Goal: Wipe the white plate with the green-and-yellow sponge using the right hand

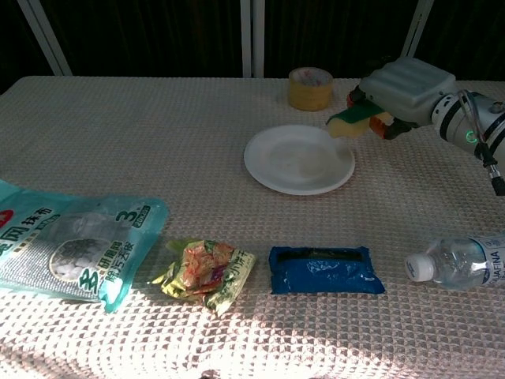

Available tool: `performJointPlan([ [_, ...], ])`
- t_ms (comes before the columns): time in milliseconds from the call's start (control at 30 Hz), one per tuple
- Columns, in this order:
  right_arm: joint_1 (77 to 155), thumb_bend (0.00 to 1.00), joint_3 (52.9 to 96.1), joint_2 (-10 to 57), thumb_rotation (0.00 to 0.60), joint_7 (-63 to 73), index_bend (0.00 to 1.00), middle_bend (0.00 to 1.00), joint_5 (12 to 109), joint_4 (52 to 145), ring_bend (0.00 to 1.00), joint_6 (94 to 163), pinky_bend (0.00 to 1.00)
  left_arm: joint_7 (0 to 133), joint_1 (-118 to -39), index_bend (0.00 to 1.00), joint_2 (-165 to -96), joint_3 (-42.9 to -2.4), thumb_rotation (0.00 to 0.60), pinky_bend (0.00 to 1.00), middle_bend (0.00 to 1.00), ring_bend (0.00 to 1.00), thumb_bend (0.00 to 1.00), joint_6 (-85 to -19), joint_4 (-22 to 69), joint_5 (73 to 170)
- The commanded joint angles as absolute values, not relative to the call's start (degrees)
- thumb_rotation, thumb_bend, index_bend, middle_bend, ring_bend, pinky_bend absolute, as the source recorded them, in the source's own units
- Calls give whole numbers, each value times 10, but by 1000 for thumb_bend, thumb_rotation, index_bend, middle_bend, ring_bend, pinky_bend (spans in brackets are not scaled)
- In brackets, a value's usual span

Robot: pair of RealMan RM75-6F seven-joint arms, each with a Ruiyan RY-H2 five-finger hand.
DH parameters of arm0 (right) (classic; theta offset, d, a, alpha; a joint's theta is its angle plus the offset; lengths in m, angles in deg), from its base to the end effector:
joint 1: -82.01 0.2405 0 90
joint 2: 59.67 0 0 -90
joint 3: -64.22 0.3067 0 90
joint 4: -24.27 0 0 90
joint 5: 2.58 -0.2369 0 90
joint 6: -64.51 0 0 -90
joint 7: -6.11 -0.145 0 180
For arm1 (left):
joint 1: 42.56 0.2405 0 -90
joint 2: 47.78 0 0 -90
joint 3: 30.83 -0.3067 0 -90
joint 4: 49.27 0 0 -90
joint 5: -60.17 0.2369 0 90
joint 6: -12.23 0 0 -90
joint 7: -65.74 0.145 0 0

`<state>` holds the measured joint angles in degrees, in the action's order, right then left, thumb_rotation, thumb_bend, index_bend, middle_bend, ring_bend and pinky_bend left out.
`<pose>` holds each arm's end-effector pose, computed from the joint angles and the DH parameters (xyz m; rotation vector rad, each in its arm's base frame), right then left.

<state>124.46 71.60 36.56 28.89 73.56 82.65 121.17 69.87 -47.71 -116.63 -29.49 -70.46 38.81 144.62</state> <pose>-0.2451 -0.4265 -0.0492 1.8852 -0.4677 0.7025 -0.3827 0.1842 0.1249 -1.4239 -0.9128 -0.8063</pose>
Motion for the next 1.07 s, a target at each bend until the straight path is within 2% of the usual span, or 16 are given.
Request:
performJointPlan([
  [33,1214,474,702,351,600,286,268,278,709,844,127,1204,0,701,-475,203,-1166,-297,600,182,146,98,94,-707,391,1448],
  [133,1201,383,694,353,600,267,139,215,702,838,89,1193,0,702,-473,202,-1165,-297,600,182,146,99,95,-711,393,1448],
  [200,1196,280,690,353,600,259,27,124,701,837,34,1187,0,702,-473,202,-1165,-296,600,182,146,98,94,-713,394,1448],
  [267,1187,213,686,347,600,253,0,42,701,844,2,1192,0,704,-473,202,-1163,-296,600,181,146,98,94,-714,395,1449],
  [367,1168,178,686,325,600,237,0,0,705,879,0,1215,0,706,-473,202,-1161,-295,600,181,146,98,94,-715,398,1450],
  [567,1103,184,682,233,600,206,0,4,725,998,0,1317,0,708,-474,202,-1158,-292,600,181,146,98,94,-717,403,1447],
  [667,1062,229,678,177,600,203,0,74,744,1050,8,1386,26,709,-474,202,-1158,-288,600,181,146,98,94,-720,406,1446],
  [733,1036,254,673,147,600,202,0,130,753,1078,34,1424,88,710,-474,202,-1159,-285,600,181,146,98,94,-724,408,1446],
  [800,1010,257,666,117,600,188,0,145,759,1111,44,1454,104,714,-474,202,-1160,-283,600,181,146,98,94,-729,410,1446],
  [933,962,262,650,63,600,121,31,144,774,1159,44,1494,99,726,-473,201,-1165,-279,600,181,146,99,94,-736,415,1446],
  [1067,928,265,641,45,600,87,50,143,786,1160,44,1523,86,737,-475,201,-1168,-278,600,180,146,98,94,-735,422,1445],
])
